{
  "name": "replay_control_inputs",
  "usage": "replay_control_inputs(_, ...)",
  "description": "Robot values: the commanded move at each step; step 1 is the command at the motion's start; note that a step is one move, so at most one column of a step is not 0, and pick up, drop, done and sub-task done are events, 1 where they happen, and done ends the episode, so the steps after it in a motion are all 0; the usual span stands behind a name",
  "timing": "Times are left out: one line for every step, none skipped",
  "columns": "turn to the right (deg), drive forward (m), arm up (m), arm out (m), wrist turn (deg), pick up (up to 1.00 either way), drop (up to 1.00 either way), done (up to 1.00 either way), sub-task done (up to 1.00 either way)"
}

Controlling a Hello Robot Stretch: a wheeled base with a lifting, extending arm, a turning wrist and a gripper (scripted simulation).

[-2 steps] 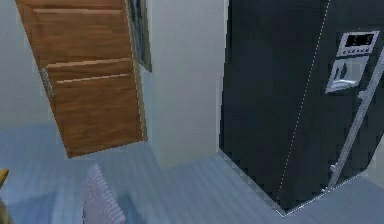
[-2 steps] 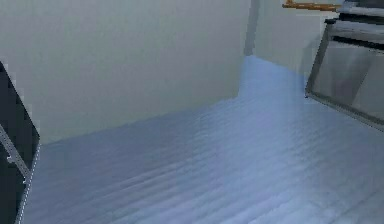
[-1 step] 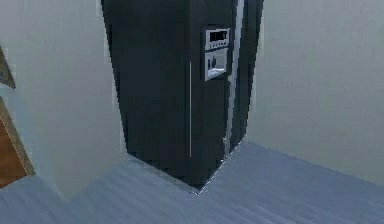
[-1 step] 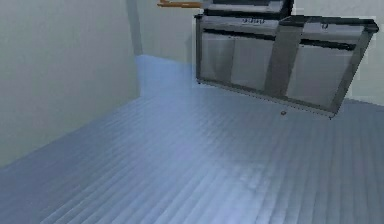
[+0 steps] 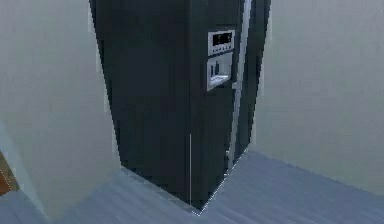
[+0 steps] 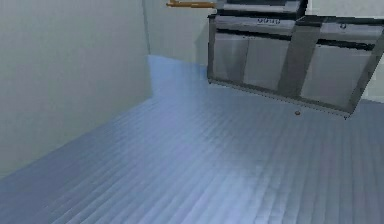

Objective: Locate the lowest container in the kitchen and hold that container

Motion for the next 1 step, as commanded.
replay_control_inputs(0.0,0.50,0.00,0.00,0.0,0.00,0.00,0.00,0.00)
